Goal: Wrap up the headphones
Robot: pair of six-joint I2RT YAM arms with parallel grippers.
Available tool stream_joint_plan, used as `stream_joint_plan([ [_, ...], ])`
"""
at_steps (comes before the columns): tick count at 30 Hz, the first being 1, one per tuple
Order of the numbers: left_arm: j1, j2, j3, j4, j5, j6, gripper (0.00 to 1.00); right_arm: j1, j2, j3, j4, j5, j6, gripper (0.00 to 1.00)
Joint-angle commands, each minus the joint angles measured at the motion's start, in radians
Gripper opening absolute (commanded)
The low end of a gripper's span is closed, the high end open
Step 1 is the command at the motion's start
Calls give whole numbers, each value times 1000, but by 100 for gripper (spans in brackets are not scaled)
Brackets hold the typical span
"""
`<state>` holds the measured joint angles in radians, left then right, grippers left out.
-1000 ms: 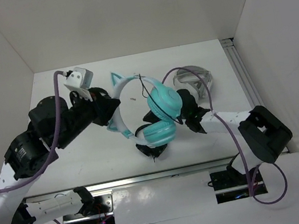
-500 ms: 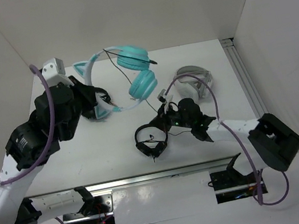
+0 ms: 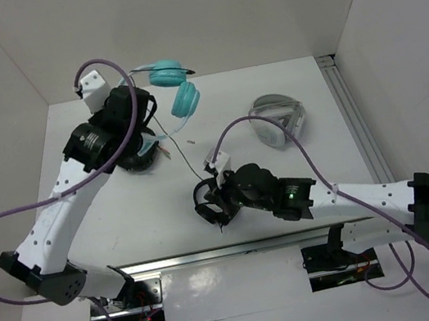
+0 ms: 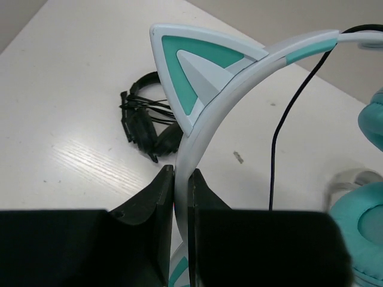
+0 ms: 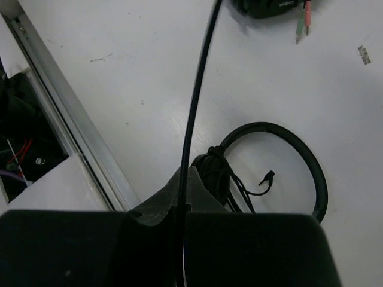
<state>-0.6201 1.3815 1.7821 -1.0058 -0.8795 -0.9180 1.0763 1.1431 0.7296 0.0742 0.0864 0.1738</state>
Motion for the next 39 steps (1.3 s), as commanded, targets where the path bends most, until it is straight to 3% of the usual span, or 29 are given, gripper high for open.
stream_joint_plan([
  [1, 17, 45, 30, 27, -104, 1, 0, 79, -34, 126, -180, 180, -39, 0],
  [5, 17, 146, 54, -107, -127, 1, 0, 100, -34, 273, -280, 210, -79, 0],
  [10, -16, 208, 36, -119, -66, 190, 0, 109, -8, 372, -353, 376, -178, 0],
  [13, -47, 180, -65, -108, 29, 298, 0, 85, 10, 383, -353, 514, -252, 0],
  [19, -105, 26, -321, -16, 278, 421, 0, 28, 21, 424, -320, 651, -309, 0],
  [24, -199, -77, -436, 12, 393, 467, 0, -33, 21, 424, -284, 638, -358, 3],
  [29, -273, -171, -512, 79, 599, 542, 0, -117, -6, 378, -211, 564, -381, 3],
  [39, -352, -302, -500, 20, 633, 529, 0, -262, 14, 343, -175, 411, -412, 3],
])
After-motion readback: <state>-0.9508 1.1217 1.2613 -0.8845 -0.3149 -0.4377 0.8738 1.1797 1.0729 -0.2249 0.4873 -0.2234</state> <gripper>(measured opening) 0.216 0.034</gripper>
